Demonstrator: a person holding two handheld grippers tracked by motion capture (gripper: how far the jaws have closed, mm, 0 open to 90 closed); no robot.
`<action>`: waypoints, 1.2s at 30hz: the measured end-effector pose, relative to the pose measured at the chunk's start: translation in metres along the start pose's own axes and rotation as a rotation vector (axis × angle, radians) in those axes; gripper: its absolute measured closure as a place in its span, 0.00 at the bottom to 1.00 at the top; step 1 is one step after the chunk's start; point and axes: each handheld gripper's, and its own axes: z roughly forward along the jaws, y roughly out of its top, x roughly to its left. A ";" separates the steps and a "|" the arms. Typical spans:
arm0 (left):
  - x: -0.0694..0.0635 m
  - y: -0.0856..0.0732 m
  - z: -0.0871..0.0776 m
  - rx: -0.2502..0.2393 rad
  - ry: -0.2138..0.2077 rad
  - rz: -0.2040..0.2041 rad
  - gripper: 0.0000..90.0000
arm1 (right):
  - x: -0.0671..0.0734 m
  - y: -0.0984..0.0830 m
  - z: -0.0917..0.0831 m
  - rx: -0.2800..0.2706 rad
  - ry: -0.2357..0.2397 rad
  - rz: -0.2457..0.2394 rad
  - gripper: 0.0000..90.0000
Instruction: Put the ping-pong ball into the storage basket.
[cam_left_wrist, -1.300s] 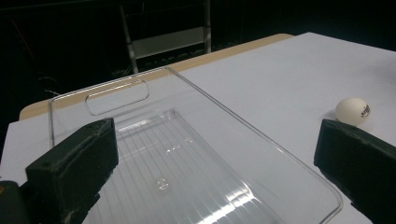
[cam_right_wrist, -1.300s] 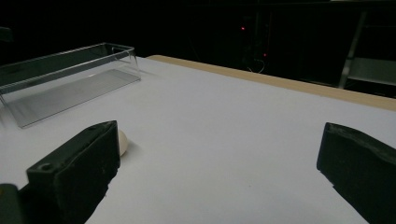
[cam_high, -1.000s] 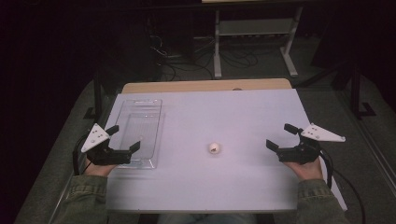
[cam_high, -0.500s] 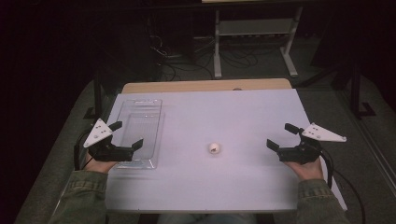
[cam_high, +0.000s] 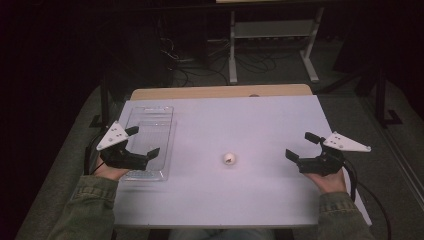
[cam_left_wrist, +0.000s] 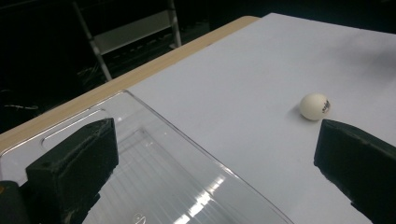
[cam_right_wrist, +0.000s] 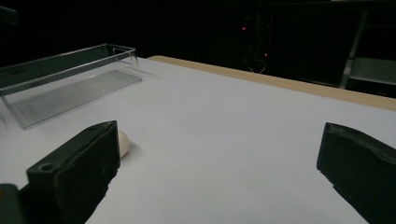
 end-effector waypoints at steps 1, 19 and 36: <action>-0.001 0.002 0.001 0.007 -0.005 0.008 0.00 | 0.000 0.000 0.000 0.000 0.000 0.000 0.00; -0.005 0.028 0.012 0.057 -0.054 0.105 0.00 | 0.000 0.001 -0.001 -0.003 0.000 0.001 0.00; -0.008 0.049 0.028 0.110 -0.117 0.158 0.00 | 0.000 0.001 -0.001 -0.005 0.001 0.001 0.00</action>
